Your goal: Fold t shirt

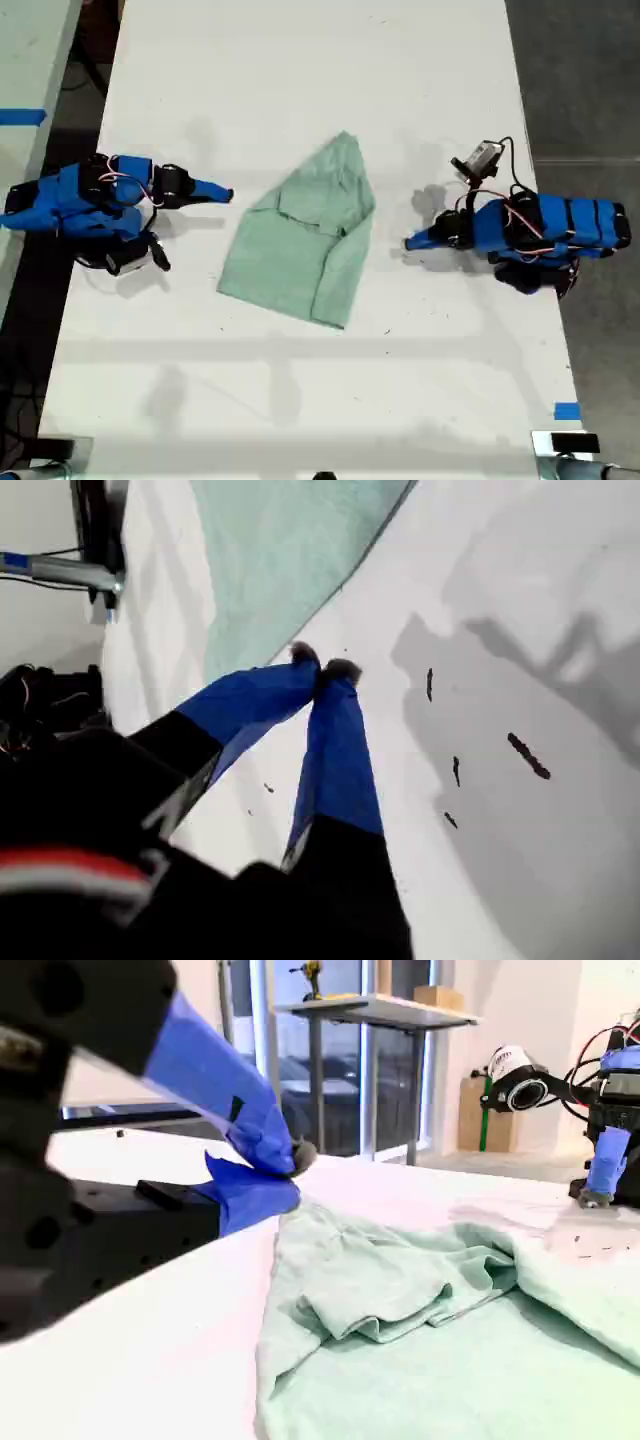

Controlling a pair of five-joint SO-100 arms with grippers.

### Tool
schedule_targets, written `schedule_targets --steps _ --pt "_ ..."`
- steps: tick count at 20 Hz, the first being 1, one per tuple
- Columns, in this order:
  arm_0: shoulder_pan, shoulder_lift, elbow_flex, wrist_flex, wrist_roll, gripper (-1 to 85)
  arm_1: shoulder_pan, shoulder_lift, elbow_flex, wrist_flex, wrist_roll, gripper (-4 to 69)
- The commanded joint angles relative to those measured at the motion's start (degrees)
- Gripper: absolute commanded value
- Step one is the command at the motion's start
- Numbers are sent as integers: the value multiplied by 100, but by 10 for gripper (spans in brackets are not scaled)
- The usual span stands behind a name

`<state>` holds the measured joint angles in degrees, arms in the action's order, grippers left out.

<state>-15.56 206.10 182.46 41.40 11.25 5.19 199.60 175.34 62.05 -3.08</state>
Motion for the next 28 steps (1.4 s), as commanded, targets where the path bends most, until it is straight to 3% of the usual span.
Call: schedule_targets --steps 1,9,11,12,15,17,21,26,27,28 --pt "35 44 176 1336 -949 -1 791 123 105 1204 -1037 -8" --pt "114 -229 -26 853 -501 -3 817 123 105 1204 -1037 -8" --pt "167 -2408 -976 413 -237 -3 835 123 105 1195 -1046 -8" --pt "281 -4140 -1854 448 -185 18 835 123 105 1195 -1046 -8" --pt "466 -7690 -3885 1055 35 213 826 123 105 1195 -1046 -8" --pt "466 -8165 -4210 1090 53 230 835 123 105 1195 -1055 -8" --pt "0 -8517 -4043 984 237 222 835 123 105 1195 -1055 -8" --pt "132 -9580 -4377 686 -70 180 817 123 105 1195 -1046 -8" --pt "44 -9861 -4535 738 -44 153 817 123 97 1195 -1037 -8" --pt "-18 -10230 -4834 940 -70 18 800 123 97 1195 -1028 -8"
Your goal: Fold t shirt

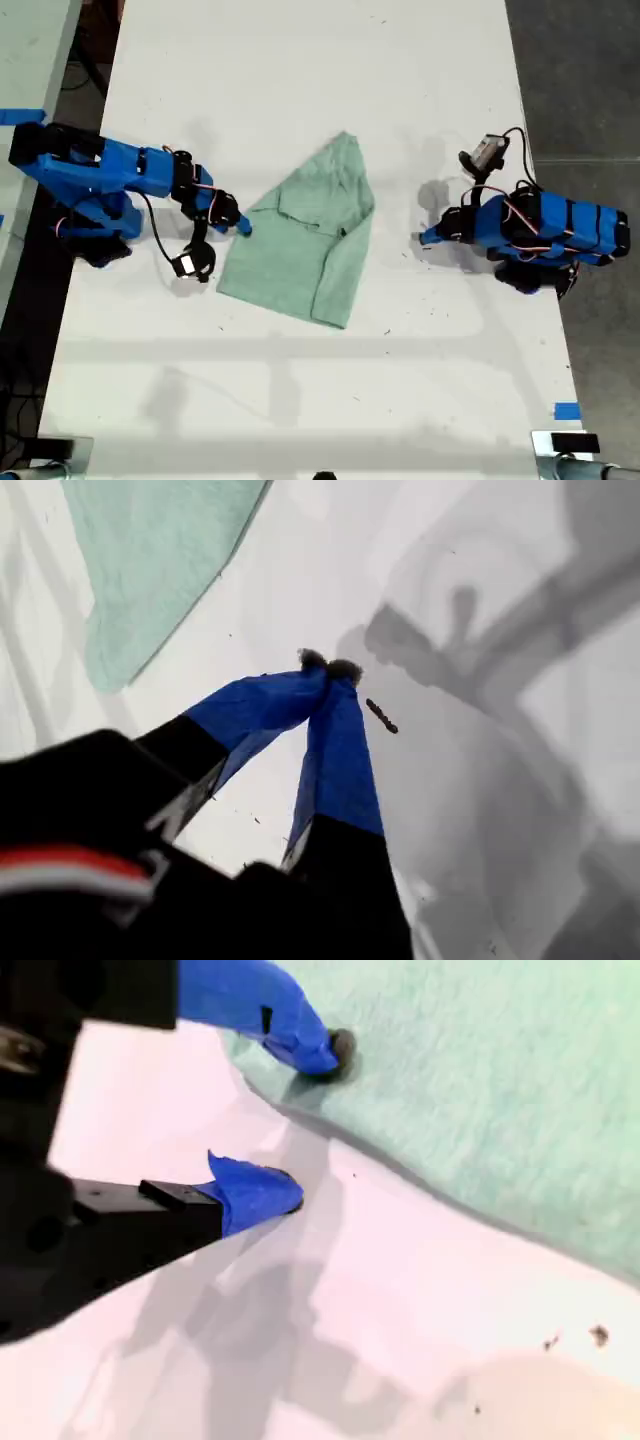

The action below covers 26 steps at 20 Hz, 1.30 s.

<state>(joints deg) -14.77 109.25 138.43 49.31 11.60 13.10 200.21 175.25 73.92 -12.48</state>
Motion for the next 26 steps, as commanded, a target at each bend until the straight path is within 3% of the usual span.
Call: schedule_targets --steps 1,7,10,15,21,23,24,25,26 --pt "-105 -967 -826 431 -105 -1 0 62 105 18 -79 -8" --pt "765 -2171 -4386 3349 -773 -1 0 62 105 26 -79 -8" --pt "1195 -2250 -6082 3858 -984 -1 0 62 105 26 -79 -8" --pt "1301 -2804 -7436 3595 -984 -1 0 62 97 26 -79 -8" --pt "1248 -3472 -7646 1969 -624 9 -9 62 97 26 -97 -8" --pt "1204 -3595 -7646 1723 -659 248 -9 62 97 26 -97 -8" --pt "1134 -3577 -7664 1714 -615 257 -9 62 97 26 -97 -8" --pt "1072 -3445 -7664 1775 -580 250 -9 62 97 26 -97 -8" --pt "1002 -3226 -7664 1872 -466 111 -9 62 97 26 -97 -8"
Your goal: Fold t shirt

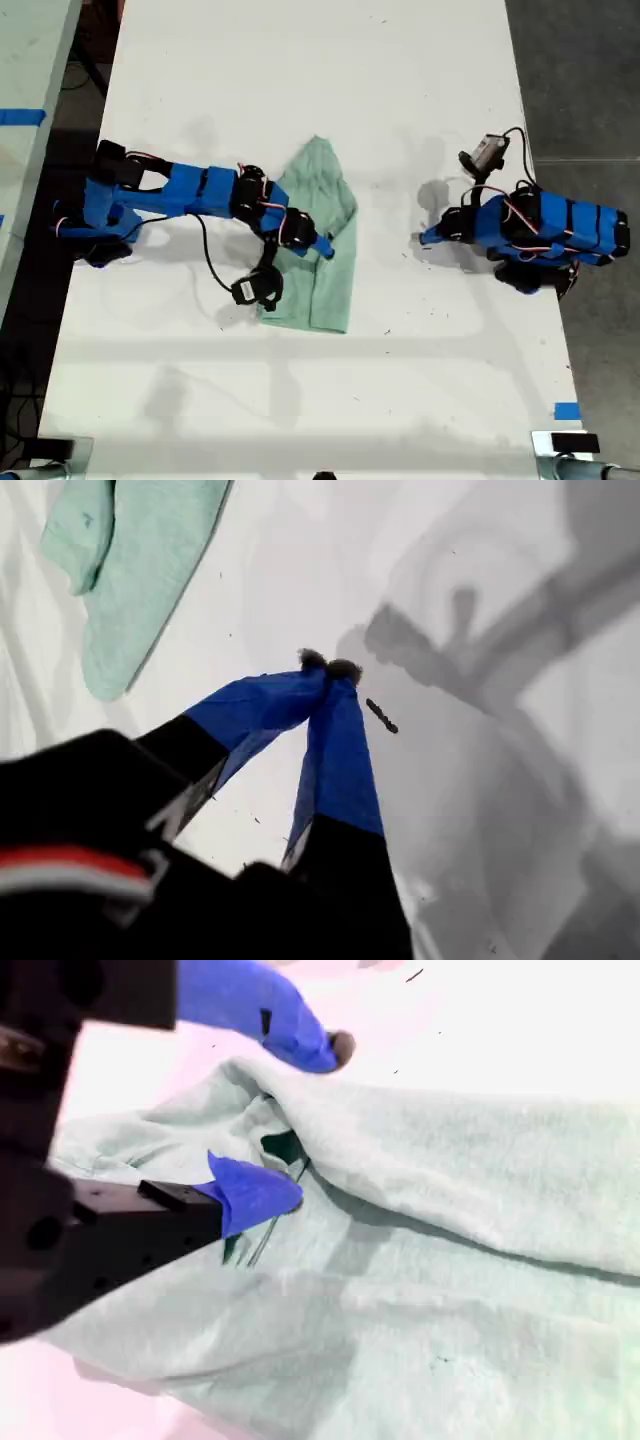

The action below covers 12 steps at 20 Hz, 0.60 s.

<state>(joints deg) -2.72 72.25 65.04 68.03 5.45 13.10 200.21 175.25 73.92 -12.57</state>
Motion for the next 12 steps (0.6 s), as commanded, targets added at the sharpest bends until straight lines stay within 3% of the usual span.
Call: schedule_targets --steps 1,4,6,7,10,12 --pt "-272 782 -299 264 105 -1 -9 62 97 26 -88 -8" --pt "-562 2373 272 896 352 -1 -9 62 97 26 -88 -8" --pt "-712 4078 1670 721 404 -1 -9 62 97 26 -88 -8" --pt "-800 5168 2777 325 404 -1 -9 62 97 26 -88 -8" --pt "-940 8666 7022 -1723 264 -1 -9 62 97 18 -88 -8" --pt "-914 10354 9334 -2610 132 -2 0 62 97 18 -79 -8"
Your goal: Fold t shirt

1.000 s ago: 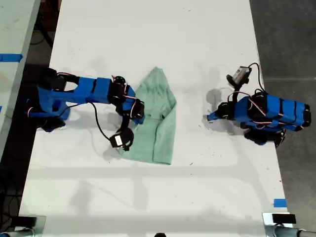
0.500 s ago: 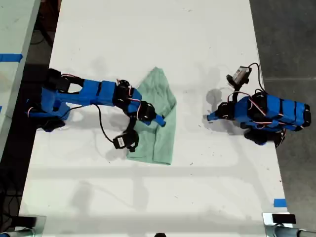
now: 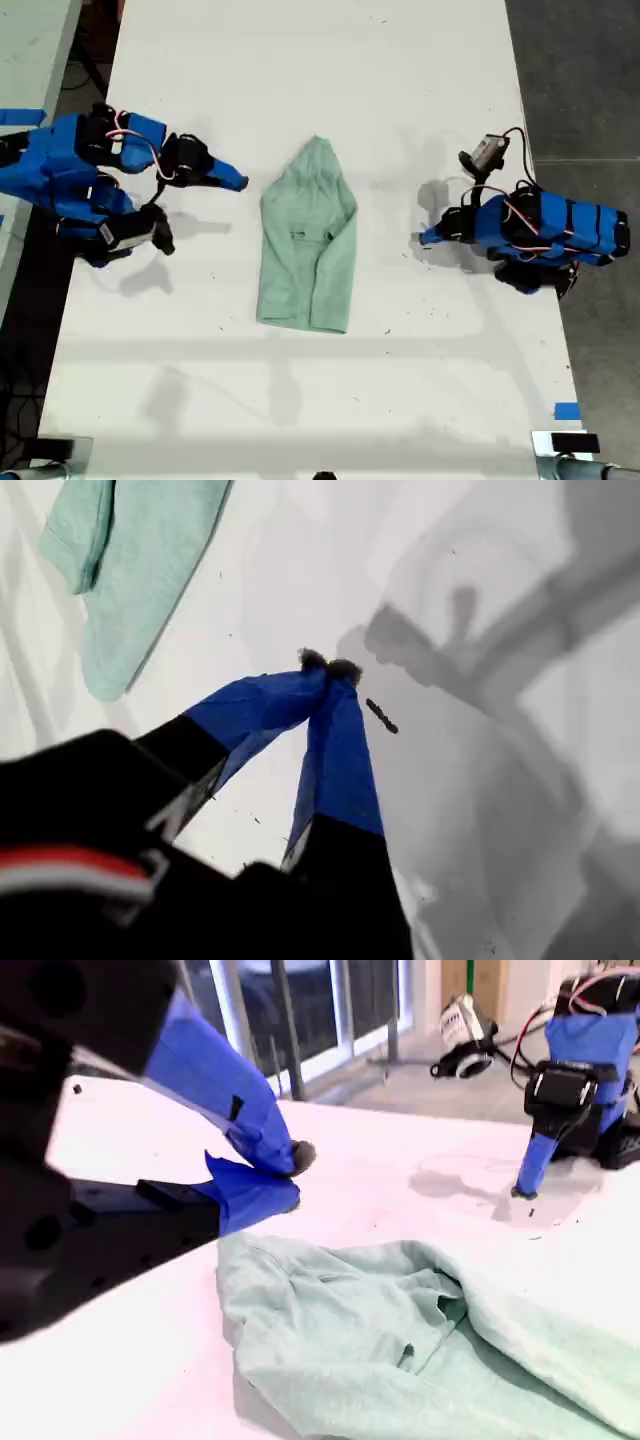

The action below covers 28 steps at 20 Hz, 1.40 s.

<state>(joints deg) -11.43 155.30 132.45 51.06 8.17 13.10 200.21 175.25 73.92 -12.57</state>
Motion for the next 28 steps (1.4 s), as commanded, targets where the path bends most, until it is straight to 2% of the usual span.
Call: schedule_targets --steps 1,3,4,28 --pt "-88 2927 3595 -1134 -141 -2 0 62 97 18 -70 -8" --pt "-185 4860 5344 -940 -9 -2 0 62 105 18 -70 -8" --pt "-70 5124 5212 -360 44 -2 9 62 105 18 -79 -8" --pt "-53 5115 5256 -70 -220 -2 -18 62 114 18 -70 -8"
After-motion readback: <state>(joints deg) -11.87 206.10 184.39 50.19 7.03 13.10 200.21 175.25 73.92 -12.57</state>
